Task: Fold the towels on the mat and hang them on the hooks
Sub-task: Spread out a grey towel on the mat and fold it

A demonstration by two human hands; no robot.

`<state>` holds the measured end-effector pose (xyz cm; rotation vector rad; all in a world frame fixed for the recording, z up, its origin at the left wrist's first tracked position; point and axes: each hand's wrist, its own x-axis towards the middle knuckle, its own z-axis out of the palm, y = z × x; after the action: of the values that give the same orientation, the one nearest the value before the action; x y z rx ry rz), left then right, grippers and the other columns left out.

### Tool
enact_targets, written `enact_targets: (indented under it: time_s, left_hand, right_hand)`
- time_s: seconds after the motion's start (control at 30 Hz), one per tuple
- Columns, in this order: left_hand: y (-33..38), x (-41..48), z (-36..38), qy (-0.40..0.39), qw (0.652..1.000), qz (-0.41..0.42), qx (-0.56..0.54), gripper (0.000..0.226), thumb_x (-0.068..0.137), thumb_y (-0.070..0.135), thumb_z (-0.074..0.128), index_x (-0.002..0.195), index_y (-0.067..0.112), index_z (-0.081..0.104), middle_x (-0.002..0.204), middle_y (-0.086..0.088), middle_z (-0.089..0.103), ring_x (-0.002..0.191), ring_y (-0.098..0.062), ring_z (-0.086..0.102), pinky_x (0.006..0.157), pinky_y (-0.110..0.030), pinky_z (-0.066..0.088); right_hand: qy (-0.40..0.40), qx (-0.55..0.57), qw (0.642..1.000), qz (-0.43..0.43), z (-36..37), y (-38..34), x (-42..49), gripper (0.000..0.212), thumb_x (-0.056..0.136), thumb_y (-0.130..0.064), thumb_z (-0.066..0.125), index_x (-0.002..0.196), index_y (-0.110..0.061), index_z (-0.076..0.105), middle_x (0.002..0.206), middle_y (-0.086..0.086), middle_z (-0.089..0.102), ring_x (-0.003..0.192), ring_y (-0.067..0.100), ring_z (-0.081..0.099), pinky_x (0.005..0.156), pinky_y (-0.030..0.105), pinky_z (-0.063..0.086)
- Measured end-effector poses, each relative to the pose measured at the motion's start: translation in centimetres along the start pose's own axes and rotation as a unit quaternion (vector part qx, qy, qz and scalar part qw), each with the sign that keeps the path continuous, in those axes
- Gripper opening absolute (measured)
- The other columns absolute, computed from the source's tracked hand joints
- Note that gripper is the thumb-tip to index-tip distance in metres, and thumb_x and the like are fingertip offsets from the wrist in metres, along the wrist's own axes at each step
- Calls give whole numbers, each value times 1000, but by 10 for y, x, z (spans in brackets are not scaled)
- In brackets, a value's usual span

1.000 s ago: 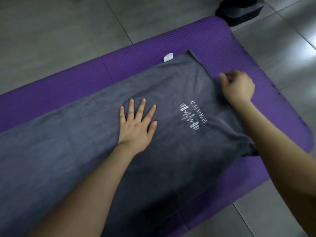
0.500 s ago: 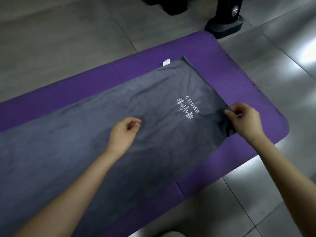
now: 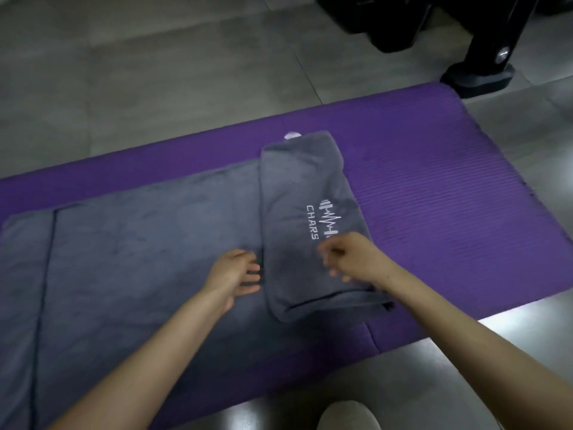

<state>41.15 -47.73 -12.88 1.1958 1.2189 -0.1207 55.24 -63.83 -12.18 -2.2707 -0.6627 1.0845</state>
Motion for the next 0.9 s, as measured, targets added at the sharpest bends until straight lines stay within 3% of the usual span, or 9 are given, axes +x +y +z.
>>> enact_targets:
  time_s: [0.07, 0.2, 0.33, 0.43, 0.5, 0.6, 0.73, 0.9]
  left_hand:
    - [-4, 5, 2, 14, 1000, -6, -5, 11, 96, 13, 45, 89, 11, 53, 82, -10, 54, 68, -21, 53, 62, -33, 49]
    - [-9, 14, 12, 30, 999, -9, -9, 21, 95, 9, 45, 75, 14, 51, 75, -7, 52, 64, -18, 51, 62, -32, 50]
    - [-14, 24, 20, 40, 999, -17, -7, 23, 94, 11, 48, 72, 13, 52, 69, -6, 54, 60, -15, 53, 52, -24, 52]
    - [-17, 32, 22, 51, 999, -20, 3, 23, 91, 14, 54, 69, 14, 54, 68, -6, 58, 56, -13, 55, 39, -15, 43]
    - [-20, 36, 23, 64, 998, -9, 26, 19, 88, 16, 60, 69, 17, 55, 70, -7, 61, 55, -14, 55, 39, -14, 41]
    - [-23, 37, 23, 61, 996, 7, 65, 17, 83, 18, 67, 70, 20, 56, 64, -2, 59, 53, -12, 53, 45, -19, 46]
    - [-30, 30, 22, 14, 995, -13, 93, 19, 77, 12, 72, 68, 13, 57, 69, -4, 58, 63, -16, 56, 64, -31, 54]
    - [-34, 11, 22, -9, 999, -9, 48, 15, 84, 8, 66, 74, 12, 56, 70, -2, 58, 59, -10, 55, 44, -20, 50]
  right_hand:
    - [125, -95, 987, -36, -6, -10, 26, 22, 87, -12, 51, 69, -21, 59, 73, 4, 61, 71, 22, 58, 64, 29, 42]
    - [246, -137, 956, -84, -18, -47, 84, 21, 92, -21, 51, 103, -12, 67, 99, 11, 70, 95, 32, 62, 75, 35, 44]
    - [245, -167, 944, -144, -21, -74, 157, 36, 94, -25, 50, 128, -14, 55, 121, 12, 62, 114, 32, 52, 86, 36, 43]
    - [204, -216, 944, -146, -24, -84, 204, 47, 96, -29, 48, 140, -18, 41, 138, 7, 50, 127, 31, 38, 98, 40, 36]
    - [187, -269, 932, -152, -26, -88, 226, 51, 96, -31, 48, 144, -20, 35, 142, 5, 46, 129, 31, 35, 103, 42, 31]
    - [198, -327, 909, -165, -28, -92, 245, 50, 94, -33, 49, 142, -22, 39, 136, 6, 51, 127, 30, 37, 103, 42, 25]
    - [222, -336, 899, -174, -31, -88, 247, 34, 93, -34, 51, 123, -18, 59, 123, 9, 60, 120, 30, 41, 100, 40, 25]
    - [291, -278, 898, -179, -46, -80, 216, 25, 92, -33, 53, 109, -21, 66, 115, 9, 61, 114, 31, 45, 93, 37, 29]
